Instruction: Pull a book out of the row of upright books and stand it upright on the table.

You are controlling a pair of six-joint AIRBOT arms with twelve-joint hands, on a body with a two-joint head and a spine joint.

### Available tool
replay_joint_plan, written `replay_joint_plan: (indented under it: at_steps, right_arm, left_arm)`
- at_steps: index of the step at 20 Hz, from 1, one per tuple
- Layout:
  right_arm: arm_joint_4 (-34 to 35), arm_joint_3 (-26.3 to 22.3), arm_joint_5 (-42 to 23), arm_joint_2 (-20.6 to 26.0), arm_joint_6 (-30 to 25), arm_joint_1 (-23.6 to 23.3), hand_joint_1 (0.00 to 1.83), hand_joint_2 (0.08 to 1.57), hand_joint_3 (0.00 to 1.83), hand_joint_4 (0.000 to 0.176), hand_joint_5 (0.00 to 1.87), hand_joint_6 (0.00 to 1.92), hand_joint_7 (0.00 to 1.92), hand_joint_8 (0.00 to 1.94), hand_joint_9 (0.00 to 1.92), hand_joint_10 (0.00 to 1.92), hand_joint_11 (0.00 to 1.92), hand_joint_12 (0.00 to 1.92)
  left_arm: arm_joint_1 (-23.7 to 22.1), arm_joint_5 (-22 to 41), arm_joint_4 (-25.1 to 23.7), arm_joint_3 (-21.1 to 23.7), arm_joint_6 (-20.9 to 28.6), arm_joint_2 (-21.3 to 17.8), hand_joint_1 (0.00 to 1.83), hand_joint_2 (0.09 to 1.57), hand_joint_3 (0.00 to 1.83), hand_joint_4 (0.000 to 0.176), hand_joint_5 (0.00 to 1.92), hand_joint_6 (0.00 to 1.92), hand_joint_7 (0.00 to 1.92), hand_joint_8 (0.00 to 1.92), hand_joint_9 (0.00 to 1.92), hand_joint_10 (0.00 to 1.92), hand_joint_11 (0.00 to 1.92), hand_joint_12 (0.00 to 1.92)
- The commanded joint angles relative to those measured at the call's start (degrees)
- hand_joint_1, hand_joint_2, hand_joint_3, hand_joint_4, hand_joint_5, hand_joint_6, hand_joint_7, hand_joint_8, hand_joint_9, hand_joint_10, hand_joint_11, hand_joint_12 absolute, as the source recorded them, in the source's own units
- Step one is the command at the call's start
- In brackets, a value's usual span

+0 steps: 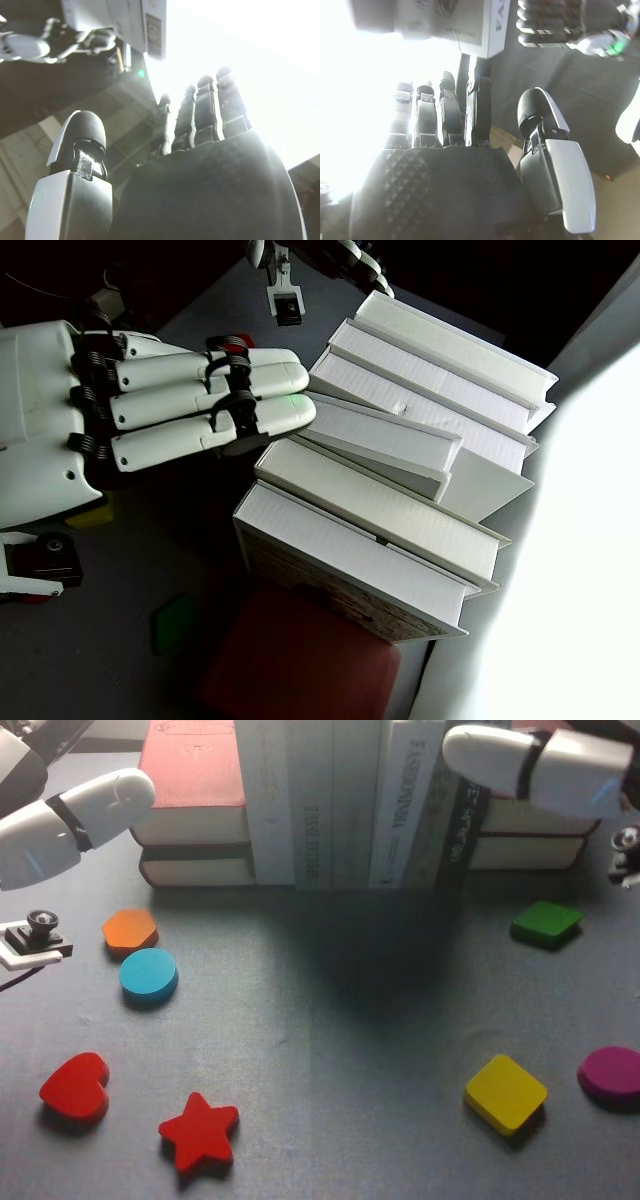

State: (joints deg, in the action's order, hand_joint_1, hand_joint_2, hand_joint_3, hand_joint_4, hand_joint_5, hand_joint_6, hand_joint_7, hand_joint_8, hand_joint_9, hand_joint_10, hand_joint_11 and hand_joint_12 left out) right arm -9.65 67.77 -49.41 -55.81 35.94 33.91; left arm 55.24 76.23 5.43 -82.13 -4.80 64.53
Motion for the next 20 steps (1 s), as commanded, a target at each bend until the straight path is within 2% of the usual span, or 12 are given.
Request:
replay_joint_plan:
  at_steps: [1,4,5,6,11,13,14,15,17,18,19,20]
  right_arm:
    - [0.4,-0.6,-8.5,0.4,-1.4,0.4,0.19,1.37,0.0,0.0,0.81,0.21,0.19,0.0,0.0,0.0,0.0,0.0]
    - [-0.1,-2.9,-12.7,2.1,-2.1,4.2,0.3,1.41,0.01,0.0,0.89,0.21,0.2,0.0,0.0,0.0,0.0,0.0]
    - [-0.1,-3.6,-14.1,2.6,-2.4,5.3,0.24,1.42,0.01,0.0,0.9,0.22,0.2,0.0,0.0,0.0,0.0,0.0]
    - [-0.2,-4.2,-15.5,2.9,-2.9,6.8,0.24,1.44,0.0,0.0,0.92,0.34,0.21,0.0,0.0,0.0,0.0,0.0]
    - [-0.2,-5.7,-19.7,3.4,-4.4,11.1,0.31,1.46,0.0,0.0,0.94,0.18,0.25,0.0,0.0,0.0,0.0,0.0]
    - [-0.2,-5.6,-19.7,3.4,-4.6,11.1,0.21,1.46,0.0,0.0,0.93,0.14,0.25,0.0,0.0,0.0,0.0,0.0]
    - [-0.2,-5.4,-19.8,3.4,-4.6,11.0,0.14,1.45,0.0,0.0,0.87,0.1,0.25,0.0,0.0,0.0,0.0,0.0]
    - [-0.2,-5.2,-20.0,3.5,-4.6,10.8,0.2,1.44,0.0,0.0,0.59,0.02,0.17,0.0,0.0,0.0,0.0,0.0]
    - [-0.4,-5.1,-20.3,4.3,-4.5,10.7,0.31,1.41,0.0,0.0,0.26,0.0,0.08,0.0,0.0,0.0,0.0,0.0]
    - [-0.7,-5.1,-20.3,4.8,-4.5,10.6,0.46,1.38,0.0,0.088,0.01,0.0,0.0,0.0,0.0,0.0,0.0,0.0]
    - [-1.1,-5.1,-20.2,5.4,-4.5,10.6,0.46,1.38,0.0,0.088,0.01,0.0,0.0,0.0,0.0,0.0,0.0,0.0]
    - [-1.6,-5.1,-20.1,5.9,-4.5,10.5,0.54,1.35,0.0,0.108,0.0,0.0,0.0,0.0,0.0,0.0,0.0,0.0]
  left_arm:
    - [-0.5,7.0,1.4,0.0,0.4,0.2,0.33,1.34,0.0,0.069,0.02,0.01,0.0,0.0,0.0,0.0,0.0,0.0]
    - [-0.4,7.2,1.4,0.1,0.4,0.1,0.35,1.34,0.0,0.048,0.0,0.0,0.0,0.0,0.0,0.0,0.0,0.0]
    - [-0.4,7.2,1.4,0.1,0.4,0.1,0.35,1.34,0.0,0.036,0.0,0.0,0.0,0.0,0.0,0.0,0.01,0.01]
    - [-0.2,7.3,1.6,0.2,0.4,0.0,0.36,1.34,0.0,0.02,0.0,0.0,0.0,0.0,0.0,0.0,0.01,0.01]
    - [0.3,7.9,2.2,0.4,0.4,-0.2,0.39,1.34,0.0,0.008,0.0,0.0,0.0,0.0,0.0,0.0,0.01,0.0]
    - [0.3,8.0,2.3,0.4,0.4,-0.2,0.42,1.34,0.0,0.0,0.0,0.0,0.0,0.0,0.0,0.0,0.01,0.01]
    - [0.3,8.0,2.3,0.4,0.4,-0.2,0.41,1.34,0.0,0.001,0.0,0.0,0.0,0.0,0.0,0.0,0.01,0.01]
    - [0.3,8.0,2.3,0.4,0.4,-0.2,0.36,1.35,0.0,0.013,0.0,0.0,0.0,0.0,0.0,0.0,0.0,0.0]
    - [0.3,8.0,2.3,0.3,0.4,-0.2,0.33,1.34,0.0,0.029,0.0,0.0,0.0,0.0,0.0,0.0,0.0,0.0]
    - [0.3,7.9,2.3,0.3,0.4,-0.2,0.31,1.35,0.0,0.029,0.0,0.0,0.0,0.0,0.0,0.0,0.0,0.0]
    - [0.3,7.9,2.3,0.3,0.4,-0.1,0.31,1.35,0.0,0.029,0.0,0.0,0.0,0.0,0.0,0.0,0.0,0.0]
    - [0.3,7.9,2.4,0.3,0.4,-0.1,0.34,1.35,0.0,0.02,0.0,0.0,0.0,0.0,0.0,0.0,0.0,0.0]
